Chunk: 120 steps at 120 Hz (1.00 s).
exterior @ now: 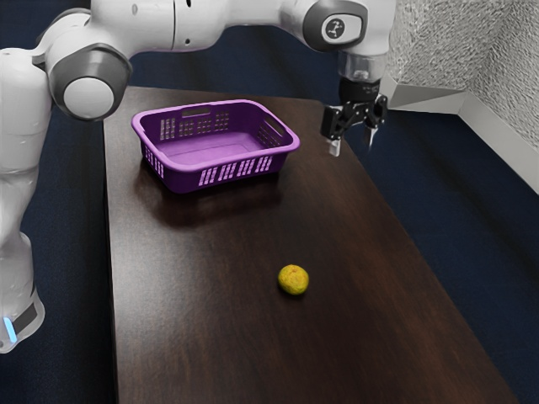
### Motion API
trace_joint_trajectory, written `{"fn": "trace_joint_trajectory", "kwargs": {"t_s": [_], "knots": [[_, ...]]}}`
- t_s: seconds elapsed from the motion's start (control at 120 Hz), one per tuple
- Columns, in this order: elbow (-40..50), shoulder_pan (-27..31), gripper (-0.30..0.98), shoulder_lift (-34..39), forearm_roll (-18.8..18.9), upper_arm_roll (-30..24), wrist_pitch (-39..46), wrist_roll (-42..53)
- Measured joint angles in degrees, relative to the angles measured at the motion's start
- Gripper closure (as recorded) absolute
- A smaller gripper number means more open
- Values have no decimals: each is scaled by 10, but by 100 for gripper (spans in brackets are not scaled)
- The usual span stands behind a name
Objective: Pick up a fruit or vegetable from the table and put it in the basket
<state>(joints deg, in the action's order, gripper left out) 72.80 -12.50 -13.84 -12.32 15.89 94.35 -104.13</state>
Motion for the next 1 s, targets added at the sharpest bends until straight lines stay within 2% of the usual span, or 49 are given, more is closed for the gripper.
{"fn": "trace_joint_trajectory", "kwargs": {"t_s": [0.367, 0.517, 0.575, 0.642, 0.825, 1.0], "knots": [[-9, -1, 0, 12, -1, -14, 14, -176], [-10, -14, 0, -23, -3, -38, 16, -222], [-9, -15, 0, -39, -2, -72, 17, -236], [5, -17, 0, -42, -1, -85, 19, -250], [58, -28, 0, -23, 23, -91, 27, -259], [106, -48, 0, -4, 32, -89, 36, -257]]}}
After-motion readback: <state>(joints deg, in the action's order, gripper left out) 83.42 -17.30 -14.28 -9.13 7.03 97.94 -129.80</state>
